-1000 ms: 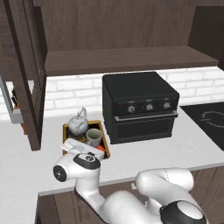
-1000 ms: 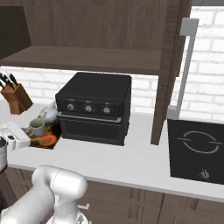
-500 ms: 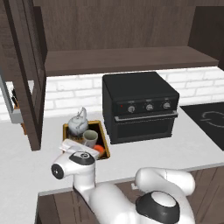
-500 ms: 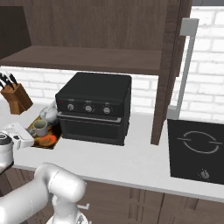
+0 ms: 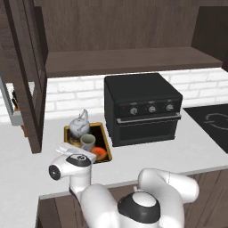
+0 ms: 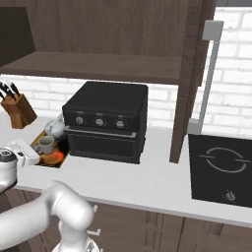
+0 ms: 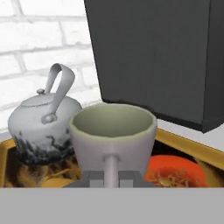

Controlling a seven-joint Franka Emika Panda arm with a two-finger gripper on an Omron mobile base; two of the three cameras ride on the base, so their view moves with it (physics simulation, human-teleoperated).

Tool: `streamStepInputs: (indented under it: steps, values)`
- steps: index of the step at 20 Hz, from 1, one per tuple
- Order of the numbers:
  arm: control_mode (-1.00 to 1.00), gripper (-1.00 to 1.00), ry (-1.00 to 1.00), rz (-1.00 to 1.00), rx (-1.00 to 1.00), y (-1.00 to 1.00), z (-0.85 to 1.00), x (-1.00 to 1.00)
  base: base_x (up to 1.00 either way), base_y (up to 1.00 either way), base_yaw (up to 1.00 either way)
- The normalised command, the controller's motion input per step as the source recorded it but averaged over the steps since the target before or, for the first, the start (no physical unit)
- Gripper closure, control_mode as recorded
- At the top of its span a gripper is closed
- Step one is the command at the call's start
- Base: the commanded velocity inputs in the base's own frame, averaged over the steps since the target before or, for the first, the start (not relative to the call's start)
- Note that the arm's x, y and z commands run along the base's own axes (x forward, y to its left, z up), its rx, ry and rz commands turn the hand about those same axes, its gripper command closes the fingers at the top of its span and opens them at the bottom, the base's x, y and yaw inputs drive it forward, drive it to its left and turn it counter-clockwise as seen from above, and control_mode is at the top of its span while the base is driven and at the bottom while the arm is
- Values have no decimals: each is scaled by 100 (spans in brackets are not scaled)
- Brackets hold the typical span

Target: Pick the kettle from the counter and place it on the tray. Then pick the mug from the cabinet and place it on the tray. Then close the cabinet doors.

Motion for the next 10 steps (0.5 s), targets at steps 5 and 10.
streamStepInputs:
  steps: [5,10]
  values:
    - [-100,100,6,0,0,9,-32,14,0,0,0]
    - [-100,-100,1,0,0,3,-37,2,0,0,0]
